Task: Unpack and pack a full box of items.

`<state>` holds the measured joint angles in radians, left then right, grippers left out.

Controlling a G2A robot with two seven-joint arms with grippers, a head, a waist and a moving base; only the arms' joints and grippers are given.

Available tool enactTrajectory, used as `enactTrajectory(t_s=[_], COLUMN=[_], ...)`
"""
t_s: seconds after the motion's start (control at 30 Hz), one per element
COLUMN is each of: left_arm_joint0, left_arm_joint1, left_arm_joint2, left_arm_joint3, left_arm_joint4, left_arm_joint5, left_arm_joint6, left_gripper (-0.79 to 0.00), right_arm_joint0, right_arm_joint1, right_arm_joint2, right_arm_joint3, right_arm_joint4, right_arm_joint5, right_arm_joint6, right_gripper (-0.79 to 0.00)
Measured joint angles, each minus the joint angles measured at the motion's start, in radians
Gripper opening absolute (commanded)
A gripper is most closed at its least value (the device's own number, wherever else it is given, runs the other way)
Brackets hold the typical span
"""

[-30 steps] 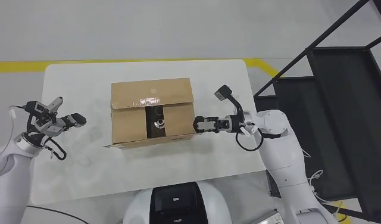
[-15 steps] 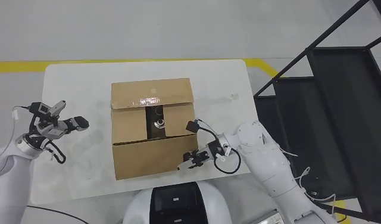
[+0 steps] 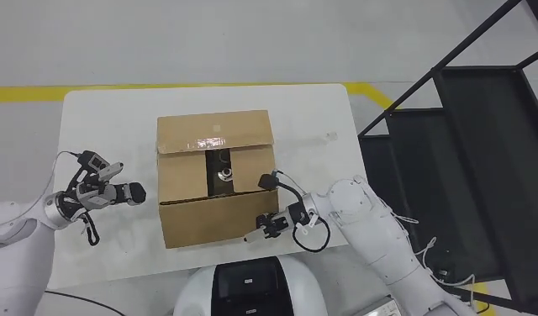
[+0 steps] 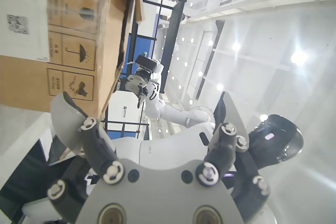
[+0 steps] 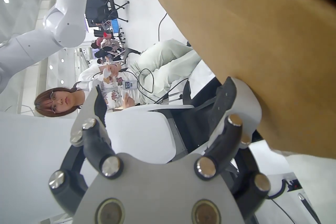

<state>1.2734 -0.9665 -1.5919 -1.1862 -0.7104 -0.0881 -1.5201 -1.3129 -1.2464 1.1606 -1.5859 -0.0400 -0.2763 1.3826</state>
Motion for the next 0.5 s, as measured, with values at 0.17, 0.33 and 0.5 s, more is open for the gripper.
enactTrajectory(t_s=[0.17,0.33,0.5], left_arm_joint0=[0.007,-0.014,-0.083], left_arm_joint1=[-0.001,-0.004,-0.025], left_arm_joint2=[0.007,0.035,0.119], left_arm_joint3=[-0.045,-0.066,-0.019], left_arm_joint4=[-0.083,-0.068,-0.064], left_arm_joint5=[-0.020,-0.073,-0.137], left_arm_joint6=[-0.016,0.006,0.079], left_gripper=[0.000,0.000,0.000], right_arm_joint0=[-0.037,-0.070,-0.116], right_arm_joint1=[0.017,0.035,0.054], right_arm_joint2=[0.042,0.106,0.182], right_arm_joint3=[-0.061,-0.105,-0.147], right_arm_joint4=[0.085,0.183,0.266], right_arm_joint5=[-0.025,-0.054,-0.085], right_arm_joint6=[0.038,0.055,0.055], right_gripper=[0.000,0.000,0.000])
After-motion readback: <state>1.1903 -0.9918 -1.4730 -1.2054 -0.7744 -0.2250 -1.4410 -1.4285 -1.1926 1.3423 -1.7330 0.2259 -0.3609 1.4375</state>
